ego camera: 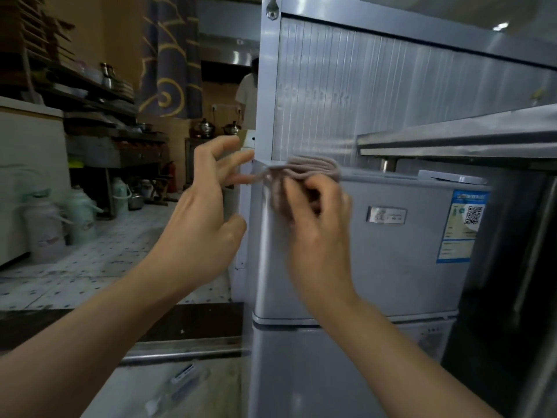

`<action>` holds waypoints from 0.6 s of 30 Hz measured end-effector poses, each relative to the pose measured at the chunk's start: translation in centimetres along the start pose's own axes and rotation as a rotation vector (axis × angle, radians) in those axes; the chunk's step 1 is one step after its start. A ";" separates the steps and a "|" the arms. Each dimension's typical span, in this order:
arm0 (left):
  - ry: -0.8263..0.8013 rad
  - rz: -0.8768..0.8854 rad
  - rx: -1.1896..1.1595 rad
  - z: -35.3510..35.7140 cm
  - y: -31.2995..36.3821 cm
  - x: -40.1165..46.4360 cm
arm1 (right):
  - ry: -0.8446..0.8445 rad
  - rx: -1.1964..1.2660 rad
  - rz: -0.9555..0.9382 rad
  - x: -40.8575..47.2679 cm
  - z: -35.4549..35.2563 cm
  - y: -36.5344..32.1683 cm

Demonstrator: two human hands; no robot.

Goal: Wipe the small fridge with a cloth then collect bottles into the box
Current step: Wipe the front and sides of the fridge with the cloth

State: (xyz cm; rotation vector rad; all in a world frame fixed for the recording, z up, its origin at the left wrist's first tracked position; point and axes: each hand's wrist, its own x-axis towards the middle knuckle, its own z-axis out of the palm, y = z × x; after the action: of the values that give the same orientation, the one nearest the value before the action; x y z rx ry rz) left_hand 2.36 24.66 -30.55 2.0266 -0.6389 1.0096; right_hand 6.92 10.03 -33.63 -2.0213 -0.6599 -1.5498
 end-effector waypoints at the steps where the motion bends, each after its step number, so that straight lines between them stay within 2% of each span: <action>1: 0.028 -0.005 0.008 -0.3 -0.1 -0.1 | -0.035 0.018 -0.053 0.5 0.4 -0.6; 3: 0.070 -0.019 0.031 -0.9 -0.5 -0.4 | -0.054 0.024 -0.111 1.5 0.6 -1.1; 6: 0.060 -0.048 0.077 -1.6 -1.2 -1.1 | -0.084 -0.177 -0.279 0.6 0.8 -0.8; 11: -0.010 -0.061 0.171 -1.3 -1.4 -2.2 | -0.293 -0.272 -0.479 -7.4 1.5 1.4; 14: -0.058 -0.056 0.243 -0.2 -0.5 -2.7 | -0.371 -0.288 -0.562 -9.2 0.6 2.7; 16: -0.083 -0.023 0.336 0.6 0.3 -2.4 | -0.284 -0.304 -0.565 -8.0 -0.3 3.2; 18: -0.084 0.079 0.434 1.4 1.1 -1.1 | -0.136 -0.321 -0.465 -5.7 -1.2 3.8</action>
State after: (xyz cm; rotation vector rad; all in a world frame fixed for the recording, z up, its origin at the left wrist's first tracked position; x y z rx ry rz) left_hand 1.58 22.95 -31.59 2.4466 -0.5836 1.1953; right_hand 7.16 5.93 -39.25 -2.3420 -1.0509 -1.8884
